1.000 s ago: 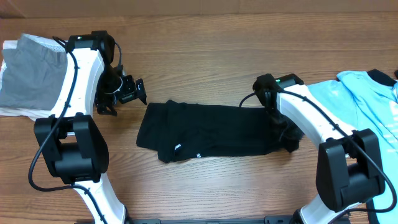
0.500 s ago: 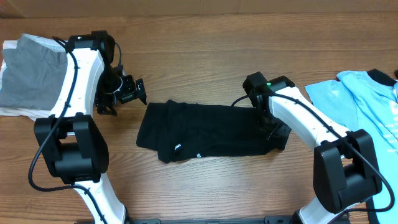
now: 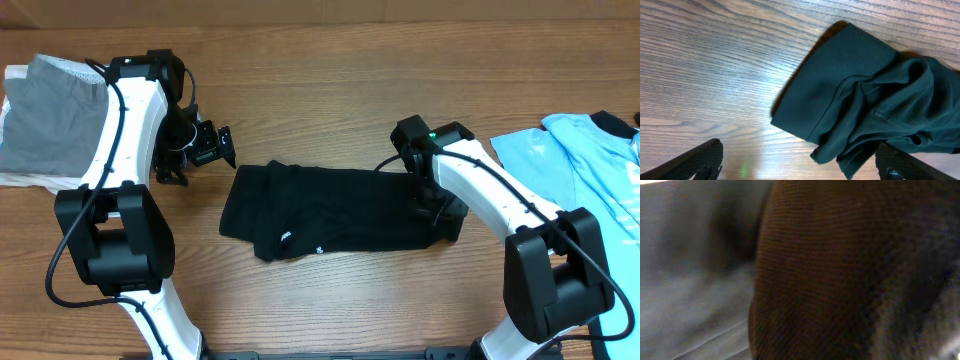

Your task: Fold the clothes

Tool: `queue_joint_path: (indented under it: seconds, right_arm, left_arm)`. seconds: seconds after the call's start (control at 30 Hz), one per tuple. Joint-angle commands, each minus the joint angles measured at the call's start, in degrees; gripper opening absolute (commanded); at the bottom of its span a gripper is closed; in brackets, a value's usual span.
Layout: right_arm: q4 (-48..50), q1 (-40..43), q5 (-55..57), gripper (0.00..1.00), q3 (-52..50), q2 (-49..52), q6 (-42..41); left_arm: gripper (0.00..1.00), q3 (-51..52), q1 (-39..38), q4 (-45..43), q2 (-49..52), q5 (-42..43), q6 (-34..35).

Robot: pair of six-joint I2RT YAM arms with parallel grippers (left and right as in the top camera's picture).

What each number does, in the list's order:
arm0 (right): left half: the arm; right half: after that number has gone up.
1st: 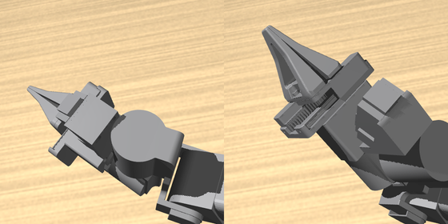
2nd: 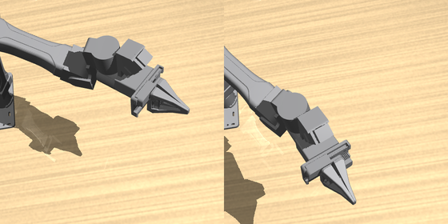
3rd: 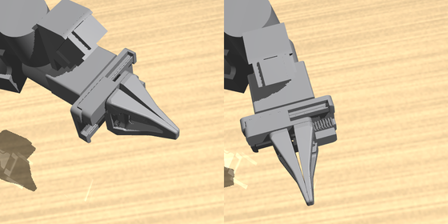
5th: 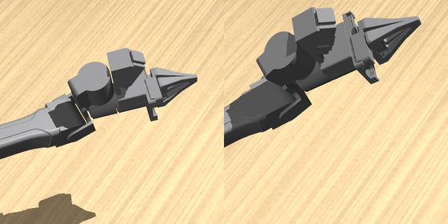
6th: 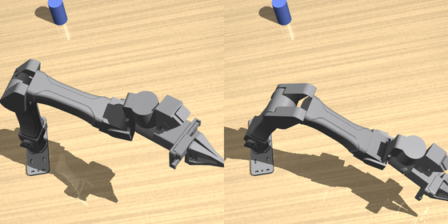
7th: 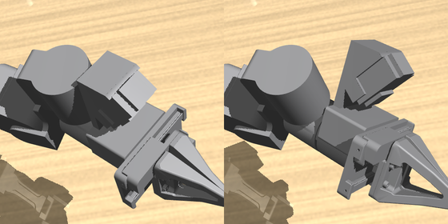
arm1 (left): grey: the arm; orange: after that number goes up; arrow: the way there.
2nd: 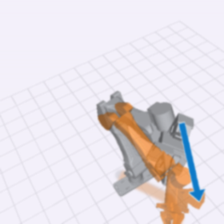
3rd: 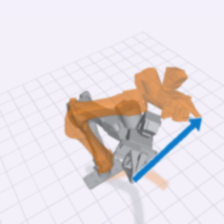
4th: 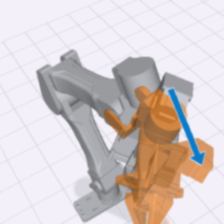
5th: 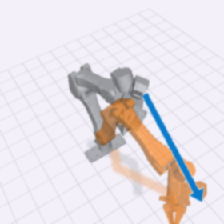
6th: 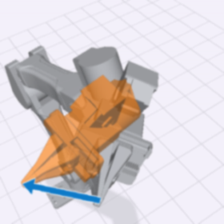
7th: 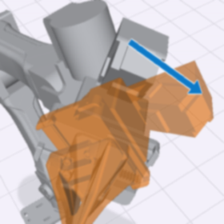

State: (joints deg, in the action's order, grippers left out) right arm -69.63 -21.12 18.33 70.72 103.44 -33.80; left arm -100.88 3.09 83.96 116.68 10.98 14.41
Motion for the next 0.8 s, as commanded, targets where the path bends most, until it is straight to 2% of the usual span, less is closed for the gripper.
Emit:
queue_joint_path:
  seconds: [0.0,0.17,0.4,0.43,0.47,0.5,0.57,0.6,0.77]
  right_arm:
    - [1.05,-1.38,-3.32,0.04,1.42,-1.60,3.50]
    - [1.77,-4.72,-4.92,0.04,1.42,-1.60,4.11]
    - [1.03,-5.53,-4.94,0.18,1.42,-1.60,4.22]
    - [0.90,-5.49,-4.94,0.25,1.42,-1.60,4.00]
    - [0.74,-5.49,-4.94,0.41,1.40,-1.60,3.80]
    - [0.66,-5.49,-4.98,0.64,1.42,-1.60,3.80]
    - [0.39,-5.49,-4.94,0.97,1.42,-1.60,3.82]
    - [0.37,-5.49,-4.96,1.00,1.42,-1.60,3.82]
    - [0.31,-5.49,-4.94,1.00,2.47,-1.60,3.58]
  left_arm:
    - [1.00,-1.29,-0.22,0.00,-0.13,0.70,-1.09]
    - [1.00,-1.29,-0.22,0.00,-0.13,0.70,-1.11]
    - [1.00,-1.29,-0.22,0.00,-0.13,0.70,-1.11]
    - [1.00,-1.29,-0.22,0.02,-0.13,0.70,-1.11]
    - [1.00,-1.29,-0.22,0.02,-0.13,0.70,-1.11]
    - [1.00,-1.29,-0.22,0.02,-0.13,0.68,-1.11]
    - [1.00,-1.29,-0.22,0.00,-0.13,0.68,-1.11]
    - [1.00,-1.29,-0.22,-0.02,-0.13,0.68,-1.11]
    - [1.00,-1.29,-0.22,-0.02,-0.13,0.70,-1.11]
